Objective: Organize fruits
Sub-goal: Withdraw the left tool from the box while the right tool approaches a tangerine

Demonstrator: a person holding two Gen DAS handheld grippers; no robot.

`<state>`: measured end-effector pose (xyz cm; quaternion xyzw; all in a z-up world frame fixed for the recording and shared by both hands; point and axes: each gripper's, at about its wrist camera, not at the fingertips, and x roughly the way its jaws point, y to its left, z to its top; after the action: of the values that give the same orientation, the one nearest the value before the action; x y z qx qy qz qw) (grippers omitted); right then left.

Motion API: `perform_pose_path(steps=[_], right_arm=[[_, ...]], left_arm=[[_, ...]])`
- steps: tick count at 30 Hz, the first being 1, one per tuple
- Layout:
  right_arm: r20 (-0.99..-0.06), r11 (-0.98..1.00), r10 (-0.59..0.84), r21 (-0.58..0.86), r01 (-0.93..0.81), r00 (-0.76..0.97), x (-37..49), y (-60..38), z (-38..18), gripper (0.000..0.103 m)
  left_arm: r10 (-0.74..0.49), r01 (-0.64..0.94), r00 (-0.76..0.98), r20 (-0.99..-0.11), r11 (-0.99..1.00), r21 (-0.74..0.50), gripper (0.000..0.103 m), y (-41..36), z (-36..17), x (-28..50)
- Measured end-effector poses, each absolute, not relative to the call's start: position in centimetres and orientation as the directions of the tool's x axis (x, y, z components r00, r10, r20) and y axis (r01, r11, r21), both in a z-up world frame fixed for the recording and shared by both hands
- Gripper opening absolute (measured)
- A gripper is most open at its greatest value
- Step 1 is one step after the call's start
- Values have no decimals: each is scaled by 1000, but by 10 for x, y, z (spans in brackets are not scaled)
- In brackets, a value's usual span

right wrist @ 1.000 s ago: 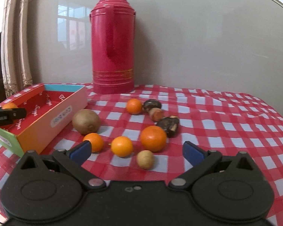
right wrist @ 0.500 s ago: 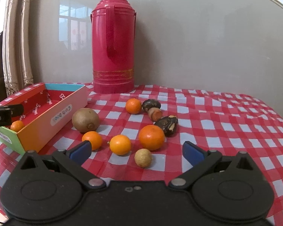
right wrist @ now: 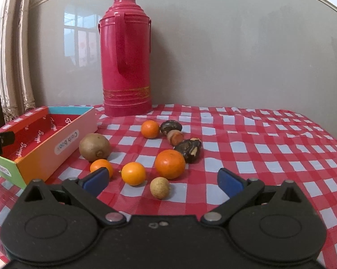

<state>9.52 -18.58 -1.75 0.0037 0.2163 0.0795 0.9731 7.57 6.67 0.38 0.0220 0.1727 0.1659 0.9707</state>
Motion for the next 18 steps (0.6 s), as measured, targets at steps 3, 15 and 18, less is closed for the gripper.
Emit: perform_pose_path(steps=[3, 15, 18], right_arm=[[-430, 984, 175, 64, -164, 886, 96, -186, -18, 97], [-439, 979, 194, 35, -198, 877, 99, -172, -19, 97], [-417, 980, 178, -10, -201, 891, 97, -164, -18, 97]], left_arm=[[318, -308, 887, -333, 948, 84, 103, 69, 5, 73], [289, -308, 870, -400, 951, 18, 103, 97, 4, 59], [294, -326, 859, -419, 945, -6, 103, 107, 1, 56]])
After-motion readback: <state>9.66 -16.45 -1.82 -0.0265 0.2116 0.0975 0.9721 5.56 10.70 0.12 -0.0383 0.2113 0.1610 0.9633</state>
